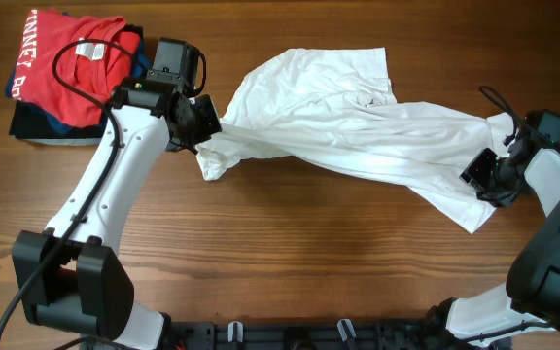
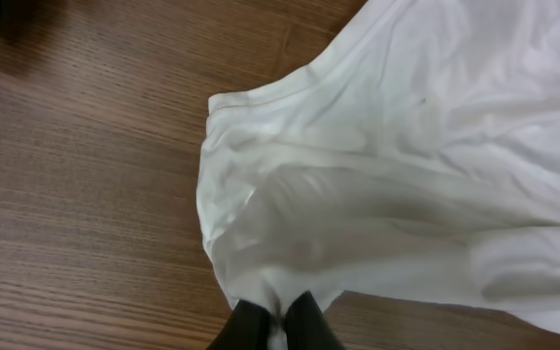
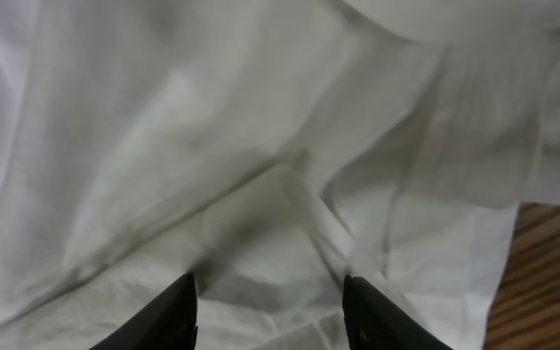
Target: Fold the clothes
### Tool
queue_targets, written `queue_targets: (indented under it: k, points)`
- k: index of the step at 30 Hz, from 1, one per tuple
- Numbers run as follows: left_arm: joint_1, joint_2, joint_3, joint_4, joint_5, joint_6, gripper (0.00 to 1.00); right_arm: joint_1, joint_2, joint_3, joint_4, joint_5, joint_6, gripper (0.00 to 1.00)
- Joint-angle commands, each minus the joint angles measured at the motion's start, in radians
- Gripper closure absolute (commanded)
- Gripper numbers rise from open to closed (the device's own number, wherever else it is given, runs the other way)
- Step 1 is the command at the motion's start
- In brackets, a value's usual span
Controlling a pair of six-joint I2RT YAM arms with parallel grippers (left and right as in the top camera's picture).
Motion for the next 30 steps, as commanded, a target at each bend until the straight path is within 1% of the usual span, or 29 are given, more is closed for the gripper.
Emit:
queue_targets:
  k: [1, 5, 9, 11, 12, 16, 20, 25, 30]
  points:
    - [0.006, -0.004, 0.008, 0.003, -0.018, 0.016, 0.95, 0.003, 0.011, -0.003, -0.011, 0.041, 0.011, 0.51]
    - [0.006, -0.004, 0.008, 0.003, -0.018, 0.016, 0.95, 0.005, 0.011, -0.005, -0.025, 0.041, 0.011, 0.52]
    - [0.006, -0.004, 0.008, 0.002, -0.018, 0.016, 0.95, 0.005, 0.011, -0.025, 0.001, 0.041, 0.012, 0.53]
    - [0.006, -0.004, 0.008, 0.003, -0.018, 0.016, 0.95, 0.005, 0.011, -0.043, 0.018, 0.041, 0.013, 0.57]
    - [0.006, -0.004, 0.008, 0.003, -0.018, 0.016, 0.95, 0.005, 0.011, -0.049, 0.024, 0.041, 0.014, 0.62]
    - [0.006, -0.004, 0.008, 0.003, -0.019, 0.016, 0.96, 0.005, 0.011, -0.050, 0.029, 0.040, 0.015, 0.74]
    - [0.006, -0.004, 0.008, 0.003, -0.019, 0.016, 0.96, 0.005, 0.011, -0.049, 0.044, 0.040, 0.018, 0.96]
    - [0.006, -0.004, 0.008, 0.003, -0.031, 0.016, 0.96, 0.004, -0.001, 0.001, 0.037, -0.022, 0.038, 0.96]
    - [0.007, -0.004, 0.008, 0.011, -0.052, 0.016, 0.96, 0.004, -0.040, 0.151, -0.068, -0.058, 0.037, 0.96]
